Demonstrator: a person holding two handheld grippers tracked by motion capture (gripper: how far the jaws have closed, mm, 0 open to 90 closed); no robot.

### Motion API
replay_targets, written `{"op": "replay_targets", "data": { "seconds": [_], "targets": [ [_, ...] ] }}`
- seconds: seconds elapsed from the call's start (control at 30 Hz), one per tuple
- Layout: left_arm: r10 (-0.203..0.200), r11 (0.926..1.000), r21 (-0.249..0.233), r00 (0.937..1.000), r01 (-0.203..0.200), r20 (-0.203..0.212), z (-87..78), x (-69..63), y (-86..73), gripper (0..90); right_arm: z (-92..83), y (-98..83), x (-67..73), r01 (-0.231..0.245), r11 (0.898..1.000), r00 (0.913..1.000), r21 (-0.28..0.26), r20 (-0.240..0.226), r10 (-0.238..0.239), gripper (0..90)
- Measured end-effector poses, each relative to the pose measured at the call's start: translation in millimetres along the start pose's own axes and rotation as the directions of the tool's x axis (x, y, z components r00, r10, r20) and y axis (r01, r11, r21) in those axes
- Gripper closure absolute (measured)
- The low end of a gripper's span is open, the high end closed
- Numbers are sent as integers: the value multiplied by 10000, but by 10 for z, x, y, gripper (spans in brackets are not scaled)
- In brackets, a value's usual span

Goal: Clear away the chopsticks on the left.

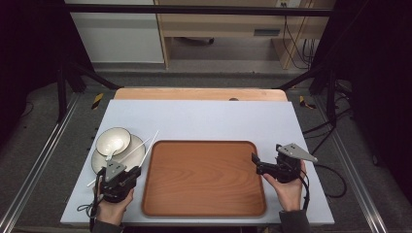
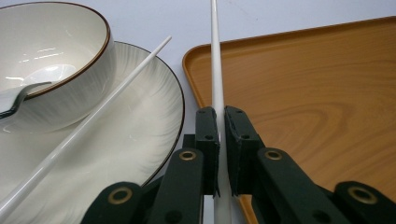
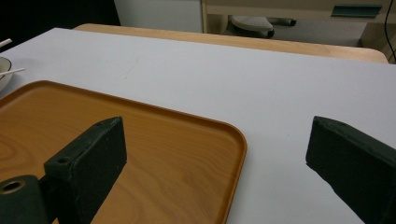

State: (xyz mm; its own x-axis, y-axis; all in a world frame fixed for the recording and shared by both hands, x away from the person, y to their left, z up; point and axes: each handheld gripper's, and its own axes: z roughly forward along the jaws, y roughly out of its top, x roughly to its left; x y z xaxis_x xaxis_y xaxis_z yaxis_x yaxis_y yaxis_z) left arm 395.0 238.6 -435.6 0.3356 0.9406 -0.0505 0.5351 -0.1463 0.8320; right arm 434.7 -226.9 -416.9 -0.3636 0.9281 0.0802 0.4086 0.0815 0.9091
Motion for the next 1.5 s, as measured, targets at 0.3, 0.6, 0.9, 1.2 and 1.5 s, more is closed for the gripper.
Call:
{"op": "replay_targets", "data": {
  "seconds": [0.3,0.6,0.9,1.2,1.5],
  "targets": [
    [-466,9983,-360,9976,448,-519,-26,-225,6,842,-31,23,-12,-87,9999,10000,-142,-28,87,52],
    [-1046,9915,-869,9908,972,-855,-15,-399,-139,841,-9,14,1,-37,10000,10000,-47,-69,37,51],
    [-1844,9801,-948,9767,1744,-1096,111,-467,-321,842,5,8,2,-41,10000,9999,6,-113,41,51],
    [-2011,9789,-640,9702,1940,-1354,267,-494,-412,841,29,-7,10,-52,9999,9999,126,-102,53,51],
    [-1994,9799,-183,9687,1989,-1482,339,-497,-409,841,36,-11,11,12,9999,10000,165,-95,-11,51]
  ]
}}
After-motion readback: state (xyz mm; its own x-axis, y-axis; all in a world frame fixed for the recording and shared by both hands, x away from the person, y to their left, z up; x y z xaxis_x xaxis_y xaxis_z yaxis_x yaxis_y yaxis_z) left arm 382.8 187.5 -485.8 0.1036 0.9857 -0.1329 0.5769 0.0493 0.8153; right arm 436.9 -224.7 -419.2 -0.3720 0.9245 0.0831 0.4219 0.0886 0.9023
